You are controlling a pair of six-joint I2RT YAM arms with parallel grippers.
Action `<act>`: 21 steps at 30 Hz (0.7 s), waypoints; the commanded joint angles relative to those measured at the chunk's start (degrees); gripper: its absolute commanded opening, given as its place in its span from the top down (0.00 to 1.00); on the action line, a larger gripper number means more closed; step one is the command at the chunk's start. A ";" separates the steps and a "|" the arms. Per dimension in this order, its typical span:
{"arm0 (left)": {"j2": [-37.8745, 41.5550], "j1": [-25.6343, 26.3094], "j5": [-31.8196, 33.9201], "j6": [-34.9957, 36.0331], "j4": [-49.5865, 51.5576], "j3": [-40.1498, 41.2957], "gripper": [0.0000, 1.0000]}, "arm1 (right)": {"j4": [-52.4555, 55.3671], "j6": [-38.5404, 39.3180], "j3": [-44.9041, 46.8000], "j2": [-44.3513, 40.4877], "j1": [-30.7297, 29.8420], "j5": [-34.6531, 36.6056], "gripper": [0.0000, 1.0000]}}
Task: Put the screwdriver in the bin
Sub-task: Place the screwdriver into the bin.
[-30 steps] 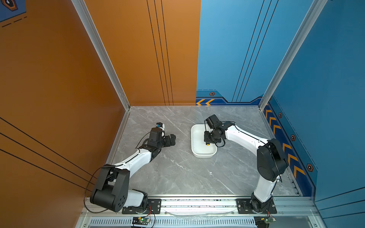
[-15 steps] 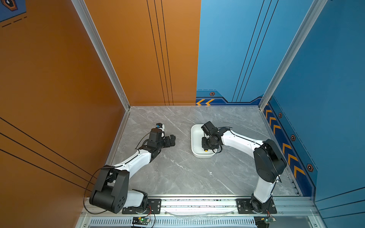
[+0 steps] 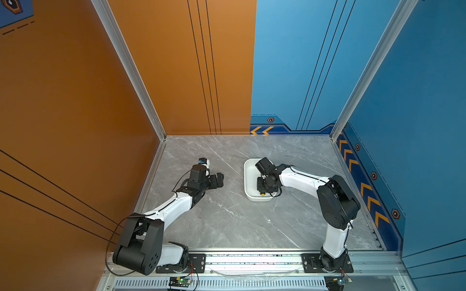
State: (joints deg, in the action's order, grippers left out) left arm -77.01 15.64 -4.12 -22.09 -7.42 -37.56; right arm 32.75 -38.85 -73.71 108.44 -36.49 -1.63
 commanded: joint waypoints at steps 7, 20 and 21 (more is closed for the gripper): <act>0.75 -0.43 0.75 0.73 1.28 0.51 0.02 | -0.54 -0.61 -1.51 0.62 -0.24 0.60 0.79; -0.49 -0.46 0.76 0.47 1.10 -0.06 0.02 | -0.41 1.33 -1.53 -1.57 -0.72 2.09 0.49; -0.42 -0.43 1.00 0.38 1.10 -0.07 0.02 | -0.47 2.03 -1.67 -2.44 -0.86 2.39 0.47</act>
State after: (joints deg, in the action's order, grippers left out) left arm -77.03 15.64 -4.08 -22.09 -7.42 -37.56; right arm 32.32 -38.52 -73.87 108.66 -36.77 -1.19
